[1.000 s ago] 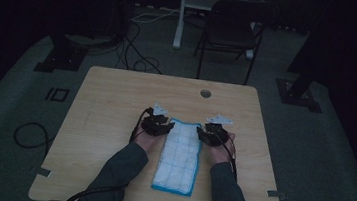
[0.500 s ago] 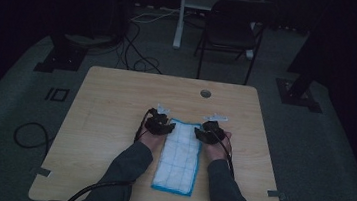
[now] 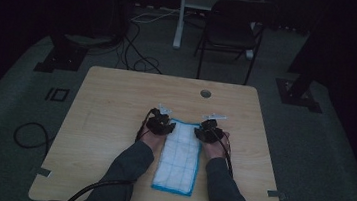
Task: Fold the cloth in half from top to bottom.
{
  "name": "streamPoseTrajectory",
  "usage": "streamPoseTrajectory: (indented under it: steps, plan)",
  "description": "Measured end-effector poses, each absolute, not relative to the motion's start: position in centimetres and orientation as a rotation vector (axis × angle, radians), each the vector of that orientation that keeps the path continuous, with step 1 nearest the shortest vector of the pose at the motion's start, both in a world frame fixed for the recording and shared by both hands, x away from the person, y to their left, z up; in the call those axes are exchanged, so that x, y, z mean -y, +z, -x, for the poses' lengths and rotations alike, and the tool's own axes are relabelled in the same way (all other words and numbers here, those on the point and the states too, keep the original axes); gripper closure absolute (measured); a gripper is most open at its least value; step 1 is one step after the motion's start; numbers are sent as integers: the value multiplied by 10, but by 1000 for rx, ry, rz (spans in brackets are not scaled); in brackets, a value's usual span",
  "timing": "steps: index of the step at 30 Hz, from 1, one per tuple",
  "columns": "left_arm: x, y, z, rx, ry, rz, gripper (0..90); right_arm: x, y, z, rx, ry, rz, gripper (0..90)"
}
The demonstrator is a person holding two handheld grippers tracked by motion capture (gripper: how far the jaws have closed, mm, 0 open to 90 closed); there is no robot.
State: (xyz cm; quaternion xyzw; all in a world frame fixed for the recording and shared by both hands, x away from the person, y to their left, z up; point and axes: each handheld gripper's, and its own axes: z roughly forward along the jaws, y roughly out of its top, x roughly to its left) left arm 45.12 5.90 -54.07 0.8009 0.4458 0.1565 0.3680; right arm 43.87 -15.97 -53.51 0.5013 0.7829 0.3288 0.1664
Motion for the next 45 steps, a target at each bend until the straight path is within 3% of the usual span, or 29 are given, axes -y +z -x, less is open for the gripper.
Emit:
streamPoseTrajectory:
  steps: [5,10,45]
  plan:
    - [-55,-537,-453,-1146,342,-2089,778,157,-533,-441,-2260,940,-1442,823]
    - [-55,-536,-456,-1156,309,-2087,852,156,-533,-441,-2273,928,-1392,849]
    - [-62,-494,-457,-1112,345,-1959,858,159,-496,-444,-2179,1009,-1297,849]
